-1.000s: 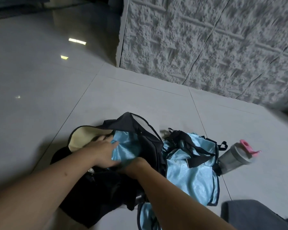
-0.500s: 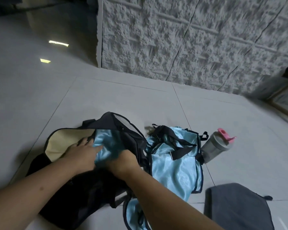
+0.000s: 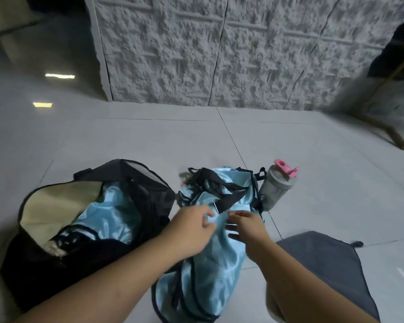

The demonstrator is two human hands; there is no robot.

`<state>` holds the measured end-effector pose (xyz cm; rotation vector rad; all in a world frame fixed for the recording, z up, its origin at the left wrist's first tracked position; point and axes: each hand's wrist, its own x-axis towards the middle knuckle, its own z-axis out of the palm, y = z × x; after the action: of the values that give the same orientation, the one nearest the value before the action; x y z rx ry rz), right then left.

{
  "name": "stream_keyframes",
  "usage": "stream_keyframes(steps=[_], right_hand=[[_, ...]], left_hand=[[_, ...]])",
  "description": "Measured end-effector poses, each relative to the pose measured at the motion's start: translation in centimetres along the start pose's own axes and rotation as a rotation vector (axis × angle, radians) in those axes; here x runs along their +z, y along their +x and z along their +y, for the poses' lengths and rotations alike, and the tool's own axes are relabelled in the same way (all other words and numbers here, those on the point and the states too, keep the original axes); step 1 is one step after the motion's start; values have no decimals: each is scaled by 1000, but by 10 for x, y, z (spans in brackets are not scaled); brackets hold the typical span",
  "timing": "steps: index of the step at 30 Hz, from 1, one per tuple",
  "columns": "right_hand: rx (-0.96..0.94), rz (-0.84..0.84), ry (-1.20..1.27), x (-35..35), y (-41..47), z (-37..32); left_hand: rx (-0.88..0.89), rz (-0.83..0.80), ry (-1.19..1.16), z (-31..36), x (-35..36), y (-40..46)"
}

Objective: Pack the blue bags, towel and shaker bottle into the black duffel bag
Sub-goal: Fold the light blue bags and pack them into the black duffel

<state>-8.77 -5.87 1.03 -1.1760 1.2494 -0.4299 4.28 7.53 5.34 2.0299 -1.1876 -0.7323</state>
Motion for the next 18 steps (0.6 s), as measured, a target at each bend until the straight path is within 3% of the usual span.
stream_keyframes(steps=[3, 7, 13, 18], right_hand=[[13, 99, -78, -33, 18, 21], [9, 147, -138, -53, 30, 39], [29, 138, -153, -59, 45, 47], [107, 61, -152, -59, 42, 50]], left_hand=[[-147, -149, 179, -9, 47, 12], [-323, -92, 251, -32, 81, 30], [-582, 177, -39, -43, 93, 54], [-661, 187, -335, -67, 96, 65]])
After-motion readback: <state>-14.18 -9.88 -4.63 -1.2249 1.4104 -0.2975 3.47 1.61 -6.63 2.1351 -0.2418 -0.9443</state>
